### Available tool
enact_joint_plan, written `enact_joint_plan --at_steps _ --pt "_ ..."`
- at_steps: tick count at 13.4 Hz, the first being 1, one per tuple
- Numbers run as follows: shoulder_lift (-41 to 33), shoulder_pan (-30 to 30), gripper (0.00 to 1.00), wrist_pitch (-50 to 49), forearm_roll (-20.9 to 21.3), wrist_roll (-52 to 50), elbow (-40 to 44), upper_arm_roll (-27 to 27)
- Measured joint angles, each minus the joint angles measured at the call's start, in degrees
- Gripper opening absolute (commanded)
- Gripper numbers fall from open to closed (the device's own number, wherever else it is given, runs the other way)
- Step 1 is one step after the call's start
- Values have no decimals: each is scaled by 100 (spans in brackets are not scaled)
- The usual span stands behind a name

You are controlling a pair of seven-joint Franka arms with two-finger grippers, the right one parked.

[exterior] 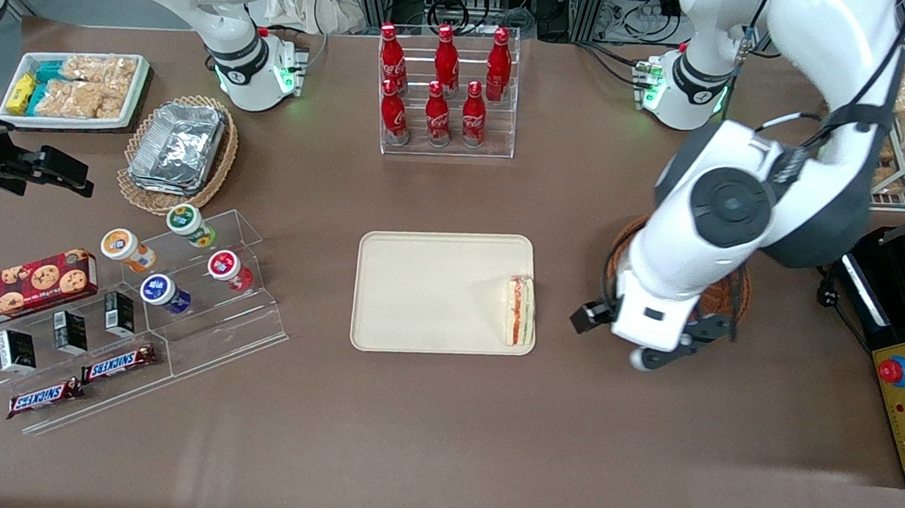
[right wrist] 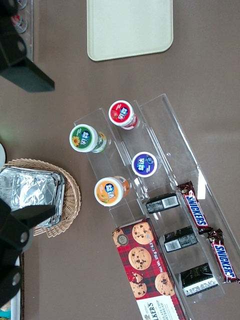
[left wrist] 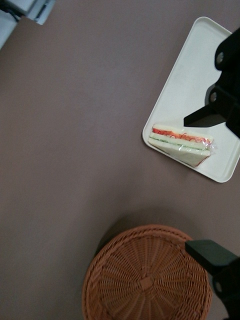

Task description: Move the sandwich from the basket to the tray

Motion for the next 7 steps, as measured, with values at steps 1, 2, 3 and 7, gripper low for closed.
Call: enact_joint_plan --at_steps 1,2,3,7 --pt "-120 135 100 -157 -1 147 -8 1" --pt "-252 272 100 -331 0 380 -50 5" --pt "-398 415 100 -446 -1 706 -126 18" --pt "-1351 297 100 -571 -483 2119 -1071 966"
